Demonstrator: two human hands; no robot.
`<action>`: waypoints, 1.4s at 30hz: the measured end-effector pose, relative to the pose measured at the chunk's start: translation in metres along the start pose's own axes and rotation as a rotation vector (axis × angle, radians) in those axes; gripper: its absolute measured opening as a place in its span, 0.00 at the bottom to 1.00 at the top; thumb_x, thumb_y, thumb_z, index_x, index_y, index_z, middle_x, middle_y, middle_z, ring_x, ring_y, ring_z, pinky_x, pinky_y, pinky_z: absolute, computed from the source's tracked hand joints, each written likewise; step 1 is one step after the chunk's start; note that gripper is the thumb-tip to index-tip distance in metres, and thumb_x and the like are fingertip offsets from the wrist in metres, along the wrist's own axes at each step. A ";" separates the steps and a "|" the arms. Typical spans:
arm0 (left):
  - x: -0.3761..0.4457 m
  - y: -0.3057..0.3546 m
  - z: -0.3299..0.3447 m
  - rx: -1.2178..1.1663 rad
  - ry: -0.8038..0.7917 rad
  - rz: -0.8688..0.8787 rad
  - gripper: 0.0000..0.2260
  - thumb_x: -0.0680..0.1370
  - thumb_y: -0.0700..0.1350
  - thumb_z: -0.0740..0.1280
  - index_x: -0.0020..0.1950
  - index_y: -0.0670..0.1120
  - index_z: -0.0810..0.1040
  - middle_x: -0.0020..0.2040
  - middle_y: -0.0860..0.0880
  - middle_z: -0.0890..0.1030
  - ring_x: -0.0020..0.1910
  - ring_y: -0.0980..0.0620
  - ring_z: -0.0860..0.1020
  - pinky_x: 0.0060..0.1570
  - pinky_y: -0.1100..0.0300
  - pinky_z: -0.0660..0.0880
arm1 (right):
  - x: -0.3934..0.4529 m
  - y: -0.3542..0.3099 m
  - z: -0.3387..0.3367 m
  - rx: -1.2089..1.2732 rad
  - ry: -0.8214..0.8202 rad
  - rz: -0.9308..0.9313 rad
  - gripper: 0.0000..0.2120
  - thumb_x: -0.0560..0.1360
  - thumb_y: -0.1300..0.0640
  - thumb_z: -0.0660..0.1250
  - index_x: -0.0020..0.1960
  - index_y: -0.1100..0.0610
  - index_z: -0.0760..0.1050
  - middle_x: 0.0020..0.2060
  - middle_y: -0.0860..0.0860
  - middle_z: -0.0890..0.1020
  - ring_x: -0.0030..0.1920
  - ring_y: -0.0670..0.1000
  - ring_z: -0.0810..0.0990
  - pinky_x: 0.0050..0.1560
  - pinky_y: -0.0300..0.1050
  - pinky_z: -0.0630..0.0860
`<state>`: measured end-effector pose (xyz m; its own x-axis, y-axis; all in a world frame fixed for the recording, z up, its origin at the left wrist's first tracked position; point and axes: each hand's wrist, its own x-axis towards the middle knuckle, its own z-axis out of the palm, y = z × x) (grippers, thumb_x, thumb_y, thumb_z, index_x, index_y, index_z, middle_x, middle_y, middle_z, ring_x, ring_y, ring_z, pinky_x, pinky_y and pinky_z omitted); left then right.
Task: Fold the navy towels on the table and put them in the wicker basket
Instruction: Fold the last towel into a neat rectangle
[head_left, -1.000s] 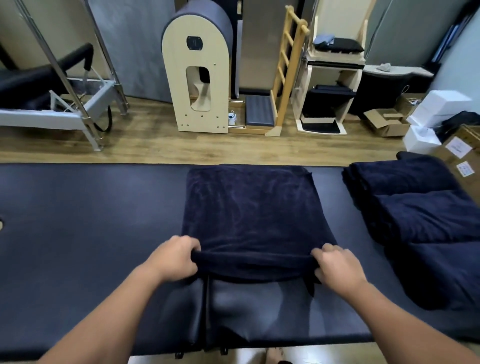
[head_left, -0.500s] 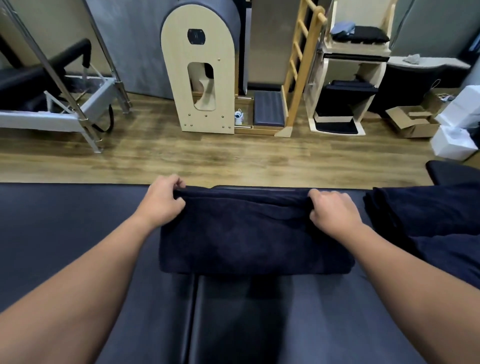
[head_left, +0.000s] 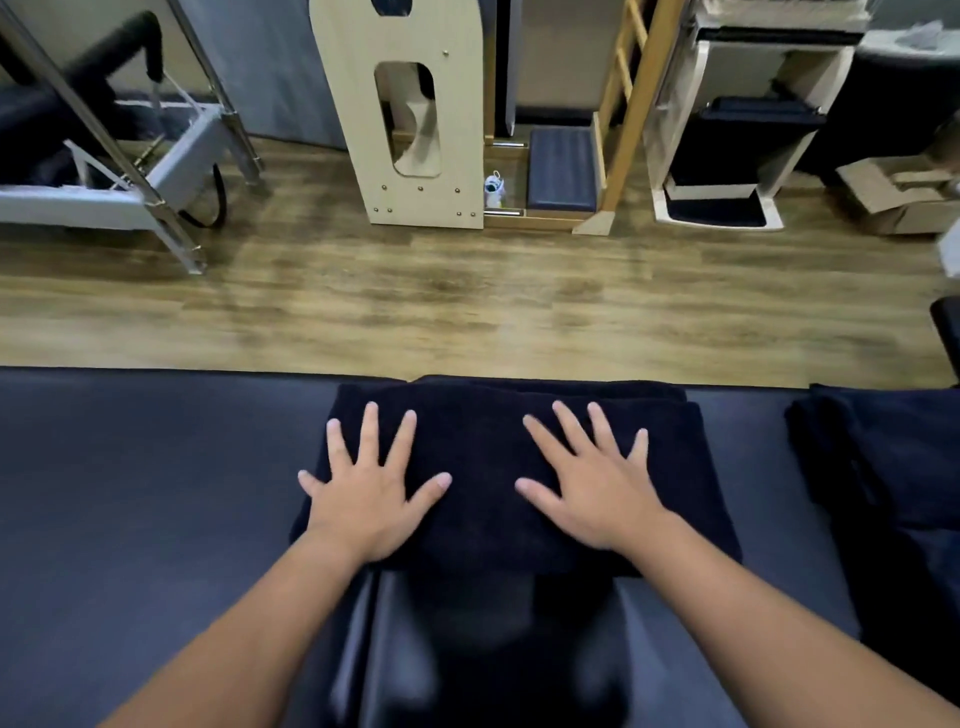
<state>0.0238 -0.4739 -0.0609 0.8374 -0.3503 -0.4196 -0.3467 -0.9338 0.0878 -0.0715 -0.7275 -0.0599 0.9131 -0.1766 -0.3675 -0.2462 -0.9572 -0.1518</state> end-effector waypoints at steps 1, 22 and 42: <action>0.006 -0.001 0.000 -0.020 -0.002 -0.021 0.40 0.71 0.79 0.40 0.78 0.64 0.31 0.80 0.53 0.30 0.79 0.36 0.34 0.68 0.24 0.56 | 0.007 0.010 0.000 0.001 0.015 0.043 0.37 0.75 0.23 0.42 0.79 0.34 0.36 0.81 0.44 0.40 0.80 0.56 0.36 0.72 0.78 0.42; 0.006 -0.017 -0.004 -0.480 0.037 -0.245 0.35 0.70 0.74 0.65 0.72 0.80 0.50 0.69 0.40 0.68 0.67 0.35 0.66 0.66 0.44 0.68 | -0.010 0.046 -0.004 0.464 0.059 0.612 0.51 0.63 0.24 0.69 0.76 0.27 0.42 0.69 0.58 0.69 0.67 0.64 0.68 0.63 0.61 0.70; -0.162 -0.062 0.064 -0.530 -0.082 0.090 0.38 0.71 0.61 0.76 0.75 0.73 0.60 0.47 0.60 0.80 0.62 0.49 0.74 0.61 0.54 0.73 | -0.279 -0.027 0.104 0.698 0.147 0.749 0.46 0.68 0.36 0.75 0.78 0.31 0.52 0.68 0.43 0.77 0.70 0.55 0.73 0.63 0.50 0.71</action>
<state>-0.1175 -0.3550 -0.0559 0.7710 -0.4436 -0.4570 -0.1368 -0.8161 0.5614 -0.3535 -0.6288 -0.0491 0.4674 -0.7435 -0.4782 -0.8585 -0.2524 -0.4465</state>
